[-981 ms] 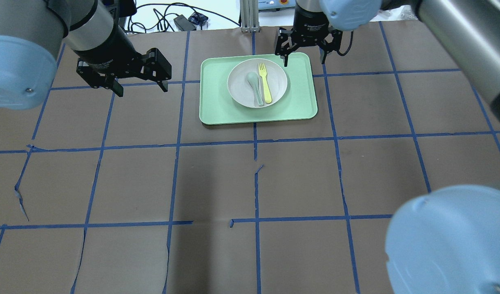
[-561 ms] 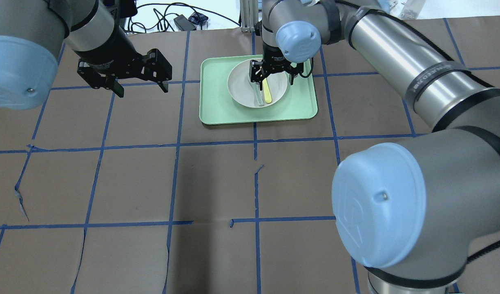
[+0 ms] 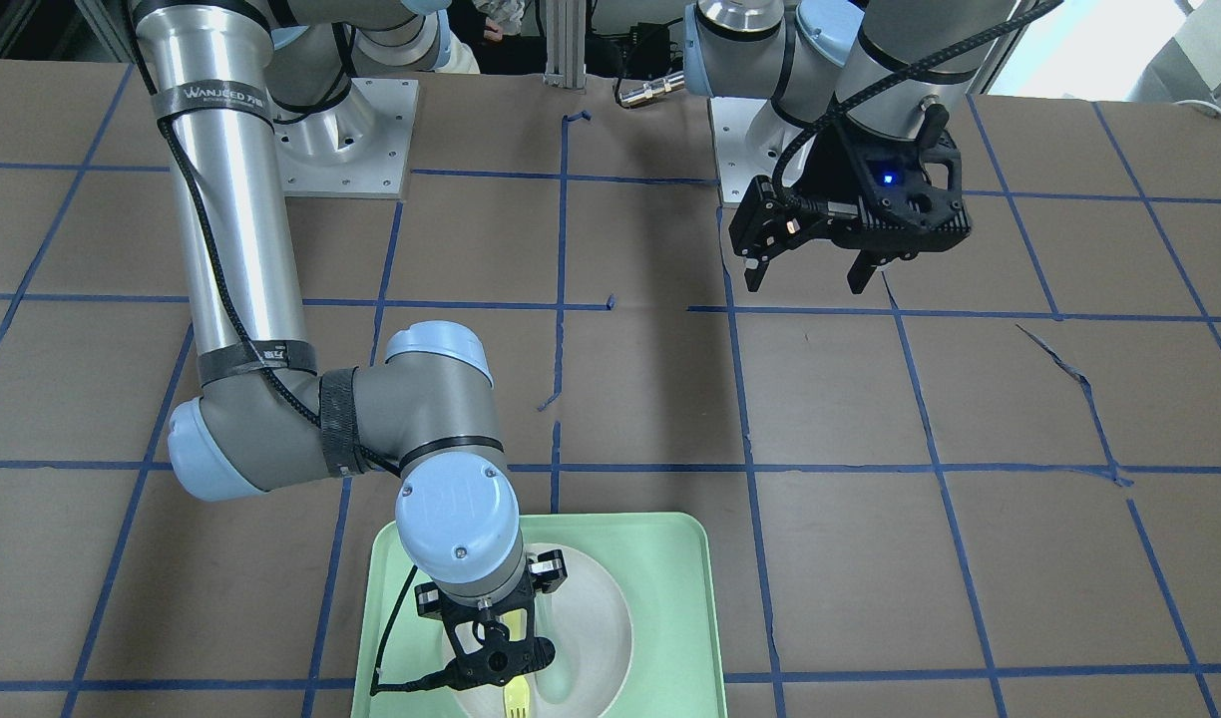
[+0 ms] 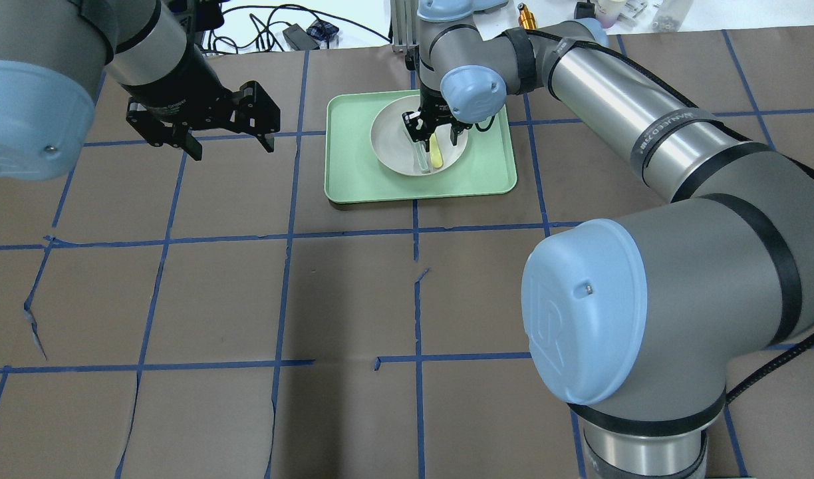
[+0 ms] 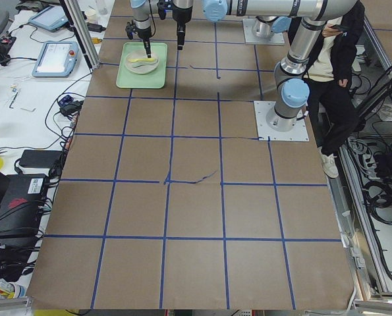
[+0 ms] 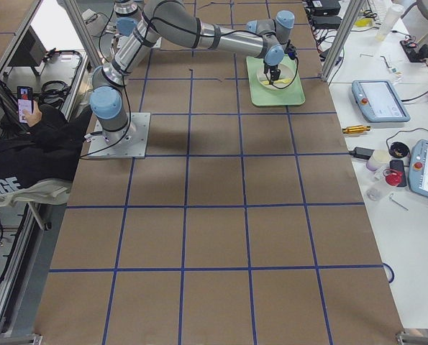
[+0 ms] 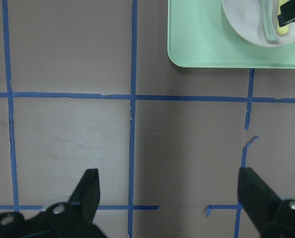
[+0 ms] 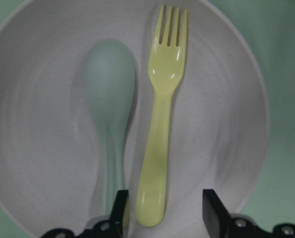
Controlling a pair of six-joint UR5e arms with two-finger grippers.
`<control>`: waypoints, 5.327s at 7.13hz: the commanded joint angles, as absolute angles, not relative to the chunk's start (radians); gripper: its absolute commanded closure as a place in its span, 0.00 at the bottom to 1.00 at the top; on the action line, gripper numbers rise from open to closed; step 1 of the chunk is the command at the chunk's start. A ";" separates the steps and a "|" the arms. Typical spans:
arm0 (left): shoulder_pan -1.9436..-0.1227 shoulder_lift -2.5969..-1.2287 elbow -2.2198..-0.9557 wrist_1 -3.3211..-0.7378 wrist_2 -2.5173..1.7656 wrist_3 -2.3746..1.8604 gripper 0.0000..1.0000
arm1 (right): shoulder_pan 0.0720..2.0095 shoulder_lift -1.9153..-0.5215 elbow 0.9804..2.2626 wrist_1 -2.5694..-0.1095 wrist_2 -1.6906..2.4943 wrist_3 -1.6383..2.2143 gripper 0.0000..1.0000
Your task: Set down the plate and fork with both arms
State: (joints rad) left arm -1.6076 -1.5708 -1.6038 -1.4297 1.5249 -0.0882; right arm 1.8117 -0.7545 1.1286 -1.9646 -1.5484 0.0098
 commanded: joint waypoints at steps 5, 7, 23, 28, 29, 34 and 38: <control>-1.608 -1.571 -1.605 -1.430 1.526 -0.087 0.00 | 1.810 -0.723 1.109 -2.026 -1.520 0.025 0.45; -1.608 -1.571 -1.605 -1.430 1.526 -0.089 0.00 | 1.807 -0.724 1.108 -2.028 -1.522 0.025 0.56; -1.608 -1.571 -1.605 -1.430 1.526 -0.086 0.00 | 1.623 -0.812 1.272 -2.072 -1.476 0.029 0.97; -1.608 -1.571 -1.605 -1.430 1.526 -0.084 0.00 | 1.623 -0.848 1.302 -2.091 -1.457 -0.030 0.00; -1.608 -1.571 -1.605 -1.433 1.526 -0.084 0.00 | 1.612 -0.923 1.310 -2.079 -1.482 -0.055 0.00; -1.608 -1.566 -1.608 -1.443 1.531 -0.081 0.00 | 1.545 -1.458 1.360 -1.523 -1.558 0.007 0.00; -1.608 -1.565 -1.603 -1.474 1.546 -0.080 0.00 | 1.549 -1.712 1.718 -1.677 -1.585 0.015 0.00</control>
